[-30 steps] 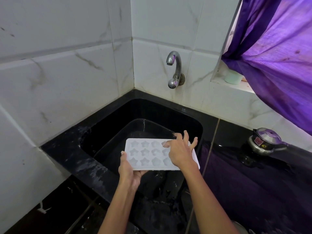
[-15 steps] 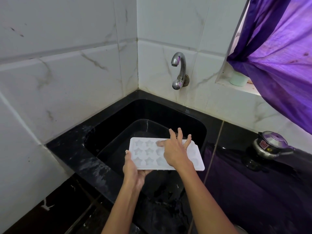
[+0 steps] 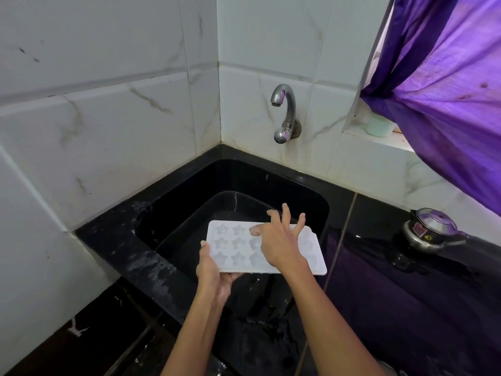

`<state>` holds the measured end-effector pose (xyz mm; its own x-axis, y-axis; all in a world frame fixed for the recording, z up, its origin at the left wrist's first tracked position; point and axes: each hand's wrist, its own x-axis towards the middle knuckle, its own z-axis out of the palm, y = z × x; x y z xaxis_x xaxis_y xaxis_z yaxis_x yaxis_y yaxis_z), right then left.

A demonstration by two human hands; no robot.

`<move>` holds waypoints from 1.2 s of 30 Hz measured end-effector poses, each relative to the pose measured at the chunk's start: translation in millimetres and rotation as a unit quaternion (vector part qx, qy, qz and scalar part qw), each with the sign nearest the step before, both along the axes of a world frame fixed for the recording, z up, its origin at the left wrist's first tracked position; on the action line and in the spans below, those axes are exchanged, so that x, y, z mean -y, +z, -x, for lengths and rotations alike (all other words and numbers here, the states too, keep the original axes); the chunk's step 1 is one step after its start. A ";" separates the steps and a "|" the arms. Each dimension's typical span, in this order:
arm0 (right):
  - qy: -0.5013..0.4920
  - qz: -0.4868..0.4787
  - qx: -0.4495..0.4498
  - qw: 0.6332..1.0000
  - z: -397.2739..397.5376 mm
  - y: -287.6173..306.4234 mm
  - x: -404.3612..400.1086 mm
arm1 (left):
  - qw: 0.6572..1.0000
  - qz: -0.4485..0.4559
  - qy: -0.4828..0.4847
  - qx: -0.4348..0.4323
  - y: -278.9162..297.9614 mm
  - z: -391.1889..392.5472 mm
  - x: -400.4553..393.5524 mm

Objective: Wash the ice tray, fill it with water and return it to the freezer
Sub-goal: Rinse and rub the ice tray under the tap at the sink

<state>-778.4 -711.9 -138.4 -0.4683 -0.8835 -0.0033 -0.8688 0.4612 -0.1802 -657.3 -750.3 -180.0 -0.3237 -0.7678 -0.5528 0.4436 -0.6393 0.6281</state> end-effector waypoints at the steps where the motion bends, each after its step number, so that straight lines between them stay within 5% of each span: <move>1: -0.003 -0.002 0.000 1.000 0.0 0.4 -0.7 | 1.000 -0.002 -0.001 -0.002 0.2 0.4 -1.1; 36: 0.026 0.019 0.056 0.998 -10.1 8.6 -22.4 | 1.000 -0.009 0.008 0.012 9.2 -3.3 -35.4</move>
